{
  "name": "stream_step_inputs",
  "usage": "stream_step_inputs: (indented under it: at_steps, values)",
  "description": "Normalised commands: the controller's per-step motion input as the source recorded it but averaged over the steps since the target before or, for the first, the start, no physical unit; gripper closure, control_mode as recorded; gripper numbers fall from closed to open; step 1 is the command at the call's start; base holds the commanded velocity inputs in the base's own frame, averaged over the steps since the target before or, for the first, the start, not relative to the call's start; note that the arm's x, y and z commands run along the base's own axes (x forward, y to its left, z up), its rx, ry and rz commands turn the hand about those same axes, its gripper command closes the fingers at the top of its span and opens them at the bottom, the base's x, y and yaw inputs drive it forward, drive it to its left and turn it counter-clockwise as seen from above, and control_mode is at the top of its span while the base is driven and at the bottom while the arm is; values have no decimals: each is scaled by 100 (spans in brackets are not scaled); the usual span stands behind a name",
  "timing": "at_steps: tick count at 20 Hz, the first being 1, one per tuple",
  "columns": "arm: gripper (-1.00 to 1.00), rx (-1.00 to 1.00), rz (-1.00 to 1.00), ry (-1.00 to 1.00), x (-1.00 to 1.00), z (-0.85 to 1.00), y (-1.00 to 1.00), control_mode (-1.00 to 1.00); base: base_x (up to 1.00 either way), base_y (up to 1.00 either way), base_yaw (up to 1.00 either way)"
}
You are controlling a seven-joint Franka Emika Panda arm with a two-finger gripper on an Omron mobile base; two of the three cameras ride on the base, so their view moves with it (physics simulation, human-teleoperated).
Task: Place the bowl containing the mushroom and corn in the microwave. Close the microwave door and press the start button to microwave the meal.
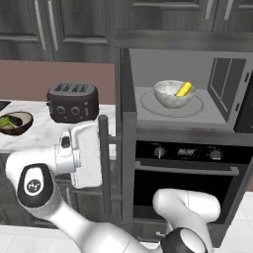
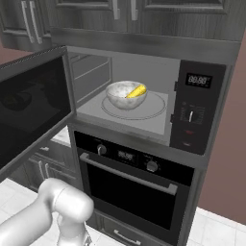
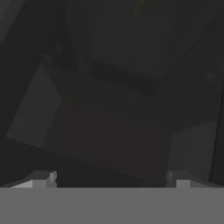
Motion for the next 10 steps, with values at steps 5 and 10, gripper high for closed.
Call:
stream_step_inputs:
  at_steps: [5, 10]
  values:
    - [-100, 7, -20, -25, -43, 0, -100, -100, 0, 0, 0]
    - [-100, 10, -4, -31, -50, 0, -100, -100, 0, 0, 0]
